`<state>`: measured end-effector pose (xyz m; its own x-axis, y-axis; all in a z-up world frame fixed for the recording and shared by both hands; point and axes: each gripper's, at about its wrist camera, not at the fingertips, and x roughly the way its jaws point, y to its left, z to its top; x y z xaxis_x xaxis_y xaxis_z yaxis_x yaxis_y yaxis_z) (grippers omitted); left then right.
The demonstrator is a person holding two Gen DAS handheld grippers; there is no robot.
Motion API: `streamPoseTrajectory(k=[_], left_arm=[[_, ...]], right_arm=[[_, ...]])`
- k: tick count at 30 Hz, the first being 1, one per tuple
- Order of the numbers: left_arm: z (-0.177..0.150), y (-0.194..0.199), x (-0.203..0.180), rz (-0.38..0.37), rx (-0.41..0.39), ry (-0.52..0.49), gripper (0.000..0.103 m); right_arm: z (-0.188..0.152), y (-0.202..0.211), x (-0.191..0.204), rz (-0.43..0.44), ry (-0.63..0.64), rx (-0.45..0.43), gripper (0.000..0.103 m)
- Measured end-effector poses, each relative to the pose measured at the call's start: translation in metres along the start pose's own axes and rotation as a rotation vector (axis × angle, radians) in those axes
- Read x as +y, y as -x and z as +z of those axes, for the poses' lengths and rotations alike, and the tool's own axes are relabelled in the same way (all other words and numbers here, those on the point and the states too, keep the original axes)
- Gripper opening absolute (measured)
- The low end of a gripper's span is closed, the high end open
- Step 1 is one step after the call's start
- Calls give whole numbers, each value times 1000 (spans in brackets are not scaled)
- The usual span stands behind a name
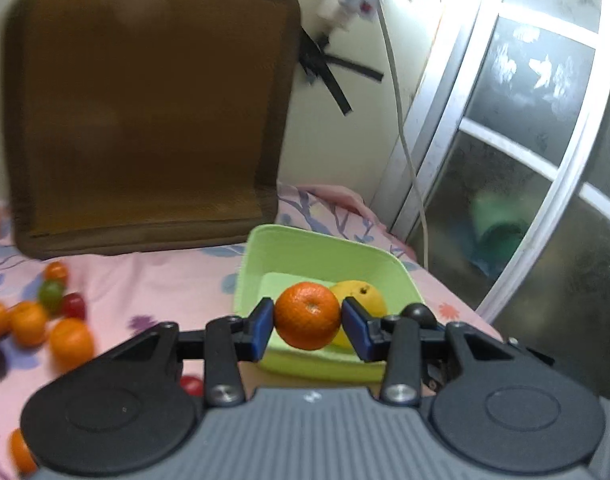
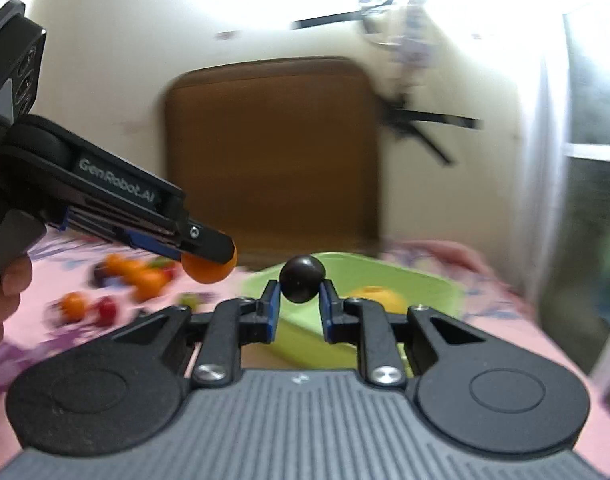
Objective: Organize fruits
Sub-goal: 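Carry both fruits over the green basket and open both grippers, then grasp an orange cherry tomato with the left gripper while the right grasps a red one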
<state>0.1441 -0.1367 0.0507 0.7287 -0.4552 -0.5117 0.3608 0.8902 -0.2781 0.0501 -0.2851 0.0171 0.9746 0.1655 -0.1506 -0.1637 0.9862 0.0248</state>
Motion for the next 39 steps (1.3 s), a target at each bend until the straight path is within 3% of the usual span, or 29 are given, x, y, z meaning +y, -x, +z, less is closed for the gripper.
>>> streamPoseTrajectory(k=[7,9,12,17,21,24,29,32,37,39], left_arm=[[-7,-37,-13,65,71,-44,45],[-7,-35,-12,64,68,-47,51],[-4,-18,-6,63,44,-30,51],[5,47,31,69,-91,59,51],[-12,103,75,206,-166,104,51],[-38,130,103,349,-154,114,51],[-76,142,135,381,-86,166,51],[-85,132,140,324,-50,166,51],[-85,103,126,309,3,58,51],[-87,94,122,310,38,43,44]], right_arm=[[-12,-21,-26,-55,-73,53,26],[-11,-20,-27,-46,-93,39,46],[-13,-21,-32,-39,-123,30,48],[-16,-4,-43,-43,-223,-1,48],[-19,0,-55,-72,-308,-13,48],[-20,1,-57,-85,-328,-21,48],[-17,9,-51,-95,-321,-72,47],[-10,11,-33,-27,-275,-84,43],[0,-10,23,177,-143,24,33],[1,-22,50,237,-56,71,30]])
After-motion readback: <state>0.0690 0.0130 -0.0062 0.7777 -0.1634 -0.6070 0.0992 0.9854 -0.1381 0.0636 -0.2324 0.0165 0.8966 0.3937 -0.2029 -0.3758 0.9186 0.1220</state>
